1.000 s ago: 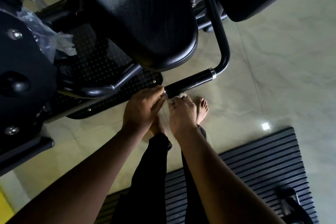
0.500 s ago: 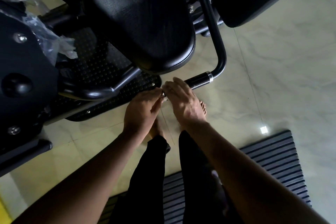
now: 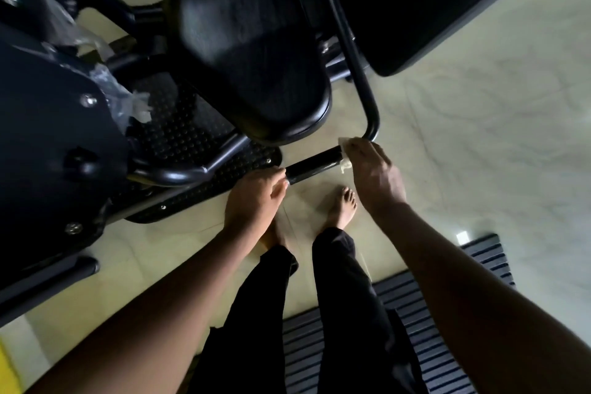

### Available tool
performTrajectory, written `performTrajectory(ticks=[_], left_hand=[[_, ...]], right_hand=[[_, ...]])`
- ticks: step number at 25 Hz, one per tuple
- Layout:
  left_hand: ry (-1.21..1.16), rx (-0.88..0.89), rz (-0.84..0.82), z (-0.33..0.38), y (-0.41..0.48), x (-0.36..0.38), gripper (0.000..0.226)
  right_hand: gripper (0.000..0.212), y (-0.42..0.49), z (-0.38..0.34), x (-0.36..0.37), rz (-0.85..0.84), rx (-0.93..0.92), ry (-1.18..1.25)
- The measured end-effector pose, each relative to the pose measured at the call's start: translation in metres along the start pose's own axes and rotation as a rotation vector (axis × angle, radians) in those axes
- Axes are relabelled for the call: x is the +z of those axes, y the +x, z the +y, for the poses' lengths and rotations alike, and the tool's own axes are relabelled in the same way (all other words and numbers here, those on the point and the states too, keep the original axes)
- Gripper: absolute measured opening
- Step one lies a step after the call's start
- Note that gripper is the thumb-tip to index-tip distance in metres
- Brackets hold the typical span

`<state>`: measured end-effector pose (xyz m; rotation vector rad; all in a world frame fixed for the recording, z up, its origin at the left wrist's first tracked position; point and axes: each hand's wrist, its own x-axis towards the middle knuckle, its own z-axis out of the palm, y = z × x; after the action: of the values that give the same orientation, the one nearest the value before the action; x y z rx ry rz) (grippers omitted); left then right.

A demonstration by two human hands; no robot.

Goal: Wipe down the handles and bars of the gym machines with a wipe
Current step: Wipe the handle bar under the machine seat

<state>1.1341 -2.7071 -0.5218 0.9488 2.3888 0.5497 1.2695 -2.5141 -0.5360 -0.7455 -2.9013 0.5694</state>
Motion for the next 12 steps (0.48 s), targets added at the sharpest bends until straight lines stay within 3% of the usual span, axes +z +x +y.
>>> performTrajectory(ticks=[3, 8, 10, 12], left_hand=[[0.005, -0.101, -0.118, 0.039, 0.0, -0.033, 0.035], [0.034, 0.01, -0.169, 0.123, 0.006, -0.094, 0.036], [0.045, 0.055, -0.199, 0.164, 0.016, -0.11, 0.036], [0.081, 0.094, -0.24, 0.214, 0.032, -0.123, 0.035]], right_hand=[[0.032, -0.004, -0.01, -0.039, -0.021, 0.363, 0.239], [0.026, 0.002, -0.022, -0.149, -0.086, 0.717, 0.497], [0.019, 0.01, -0.016, -0.193, -0.038, 0.738, 0.513], [0.016, 0.021, 0.006, -0.242, 0.008, 0.636, 0.453]])
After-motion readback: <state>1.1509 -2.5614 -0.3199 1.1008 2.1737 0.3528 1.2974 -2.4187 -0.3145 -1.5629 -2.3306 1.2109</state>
